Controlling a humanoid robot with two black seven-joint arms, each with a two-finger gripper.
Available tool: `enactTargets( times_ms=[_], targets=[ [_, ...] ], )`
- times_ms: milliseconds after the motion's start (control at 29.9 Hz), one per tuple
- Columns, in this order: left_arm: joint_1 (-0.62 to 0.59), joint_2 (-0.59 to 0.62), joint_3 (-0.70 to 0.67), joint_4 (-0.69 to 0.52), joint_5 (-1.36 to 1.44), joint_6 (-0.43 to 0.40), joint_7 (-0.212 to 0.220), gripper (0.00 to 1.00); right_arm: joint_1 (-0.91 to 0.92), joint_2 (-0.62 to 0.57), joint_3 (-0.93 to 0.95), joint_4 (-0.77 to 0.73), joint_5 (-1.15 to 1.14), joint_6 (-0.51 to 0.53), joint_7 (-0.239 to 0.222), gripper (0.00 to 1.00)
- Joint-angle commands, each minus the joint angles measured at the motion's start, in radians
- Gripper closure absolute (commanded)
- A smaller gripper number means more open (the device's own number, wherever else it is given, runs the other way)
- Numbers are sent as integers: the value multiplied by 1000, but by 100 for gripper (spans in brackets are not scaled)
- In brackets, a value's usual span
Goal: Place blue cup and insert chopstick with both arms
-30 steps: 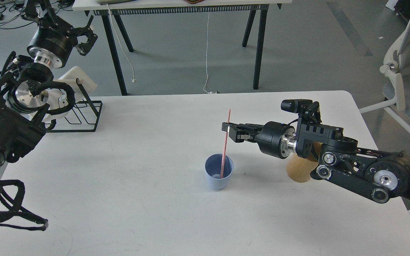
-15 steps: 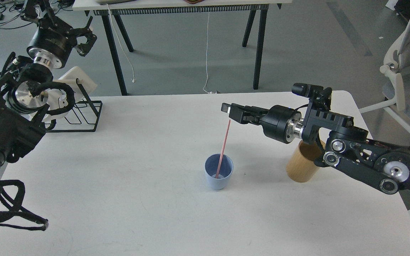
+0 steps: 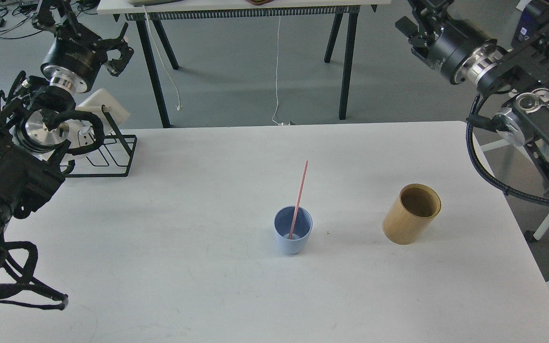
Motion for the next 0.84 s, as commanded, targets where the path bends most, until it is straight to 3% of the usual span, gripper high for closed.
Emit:
enactTargets(
  times_ms=[0, 134, 401, 502, 802],
  targets=[
    [8, -2, 0, 0, -16, 0, 0, 1, -3, 4, 21, -88, 260, 2, 43, 0],
    [8, -5, 0, 0, -17, 0, 0, 1, 0, 24, 30, -203, 479, 23, 94, 0],
    [9, -27, -2, 0, -42, 0, 0, 1, -12, 50, 69, -360, 839, 242, 95, 0],
    [11, -27, -2, 0, -43, 0, 0, 1, -21, 70, 70, -401, 872, 285, 101, 0],
    [14, -25, -2, 0, -68, 0, 0, 1, -41, 70, 58, -410, 870, 285, 103, 0]
  ],
)
